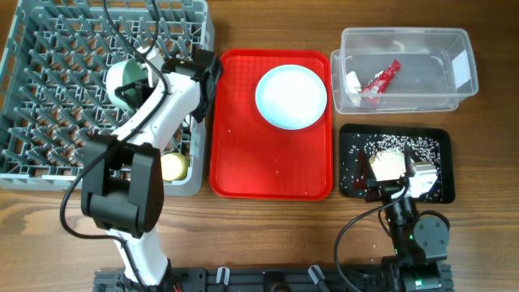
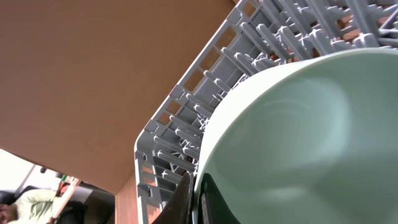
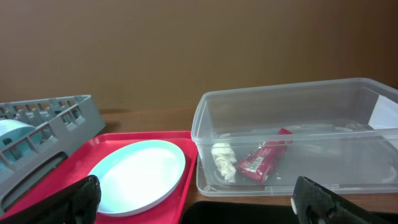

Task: Sort waste into correct bins and load items into the dishwasher rack
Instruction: 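Grasp the light-blue plate edge on the red tray with the left gripper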

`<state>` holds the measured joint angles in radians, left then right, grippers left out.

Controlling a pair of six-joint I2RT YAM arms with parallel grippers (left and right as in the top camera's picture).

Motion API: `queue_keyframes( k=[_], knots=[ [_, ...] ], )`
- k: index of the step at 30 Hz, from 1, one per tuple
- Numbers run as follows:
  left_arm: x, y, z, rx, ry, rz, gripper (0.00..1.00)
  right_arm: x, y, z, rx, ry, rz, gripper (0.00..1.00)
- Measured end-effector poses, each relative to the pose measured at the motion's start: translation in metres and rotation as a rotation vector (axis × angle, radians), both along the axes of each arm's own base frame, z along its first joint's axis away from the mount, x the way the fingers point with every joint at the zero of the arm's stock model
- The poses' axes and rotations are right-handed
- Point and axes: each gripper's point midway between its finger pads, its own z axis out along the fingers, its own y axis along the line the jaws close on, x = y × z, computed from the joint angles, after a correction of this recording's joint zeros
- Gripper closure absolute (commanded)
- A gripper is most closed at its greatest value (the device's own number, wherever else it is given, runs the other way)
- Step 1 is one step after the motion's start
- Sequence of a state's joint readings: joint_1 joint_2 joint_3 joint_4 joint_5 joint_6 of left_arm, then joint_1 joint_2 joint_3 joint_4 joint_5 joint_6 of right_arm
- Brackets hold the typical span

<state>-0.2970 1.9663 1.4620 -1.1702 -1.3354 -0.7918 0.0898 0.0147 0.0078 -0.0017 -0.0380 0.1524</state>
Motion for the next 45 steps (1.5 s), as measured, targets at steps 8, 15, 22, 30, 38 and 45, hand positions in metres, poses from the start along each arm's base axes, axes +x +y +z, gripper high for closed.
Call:
queue_keyframes(
  k=[8,15,22,30,38,45],
  knots=[
    [0.002,-0.038,-0.003,-0.015,0.018,-0.097,0.81,0.000,0.000,0.000,0.000,0.000,0.000,0.00],
    [-0.004,-0.069,-0.012,-0.110,0.049,-0.160,0.24,0.000,0.000,0.000,0.000,0.000,0.000,0.00],
    [0.011,-0.156,0.005,-0.773,-0.027,-0.413,0.30,0.000,0.000,0.000,0.000,0.000,0.000,0.00],
    [0.033,-0.277,-0.030,-1.194,0.101,-0.736,0.33,0.000,0.000,0.000,0.000,0.000,0.000,0.00],
    [0.040,-0.290,-0.134,-1.200,0.273,-0.666,0.58,0.000,0.000,0.000,0.000,0.000,0.000,0.00],
    [0.032,-0.288,-0.168,-1.191,0.352,-0.626,0.96,0.000,0.000,0.000,0.000,0.000,0.000,0.00]
  ],
)
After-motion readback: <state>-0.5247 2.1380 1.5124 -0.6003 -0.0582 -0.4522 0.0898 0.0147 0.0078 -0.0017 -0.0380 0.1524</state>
